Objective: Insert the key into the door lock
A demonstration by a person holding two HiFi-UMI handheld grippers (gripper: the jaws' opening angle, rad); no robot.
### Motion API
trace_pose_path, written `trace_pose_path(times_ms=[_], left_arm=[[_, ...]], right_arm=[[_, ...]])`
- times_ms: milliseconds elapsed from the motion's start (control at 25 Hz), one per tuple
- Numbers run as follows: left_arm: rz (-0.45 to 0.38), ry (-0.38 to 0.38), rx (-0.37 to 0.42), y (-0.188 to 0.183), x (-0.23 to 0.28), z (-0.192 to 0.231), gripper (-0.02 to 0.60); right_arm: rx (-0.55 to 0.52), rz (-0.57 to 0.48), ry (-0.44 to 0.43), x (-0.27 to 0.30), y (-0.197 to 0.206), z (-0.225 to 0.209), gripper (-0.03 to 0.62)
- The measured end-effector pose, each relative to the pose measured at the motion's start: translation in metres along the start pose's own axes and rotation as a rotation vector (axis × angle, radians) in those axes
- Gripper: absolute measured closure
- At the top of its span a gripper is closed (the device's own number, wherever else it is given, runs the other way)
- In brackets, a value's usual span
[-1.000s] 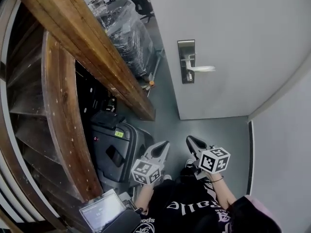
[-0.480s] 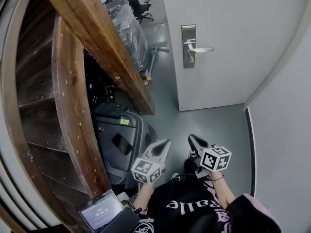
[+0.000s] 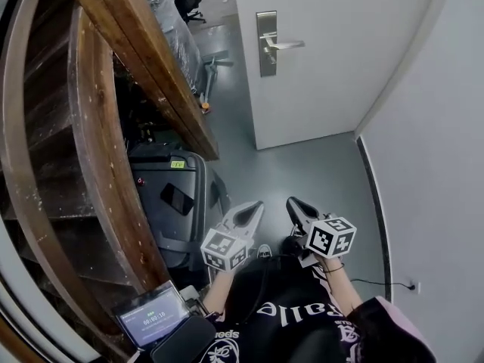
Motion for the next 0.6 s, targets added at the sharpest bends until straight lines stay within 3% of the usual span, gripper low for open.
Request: trace_pose_path(times_ms=[400,600], left_arm=[[-0.027,-0.025,0.025,0.006,-0.012,-0.053,0.577],[-0.029,-0.072,0.013,0.024,-0.008,-0.107,0.577]], right_arm=[[-0.05,0.022,0.004,-0.056,0.025,-0.004,0.565],[-0.064,0.058,-0.034,-0.111,0.05,-0.017,0.565]])
Point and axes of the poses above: the fingertips, and each gripper's own axes: x forward along the fingers, z to its left, y out of its underside, the point moved 8 cm from there along -x, backward along the fingers, and after that the axes turned 6 degrees about y, right-handed, at the moved point
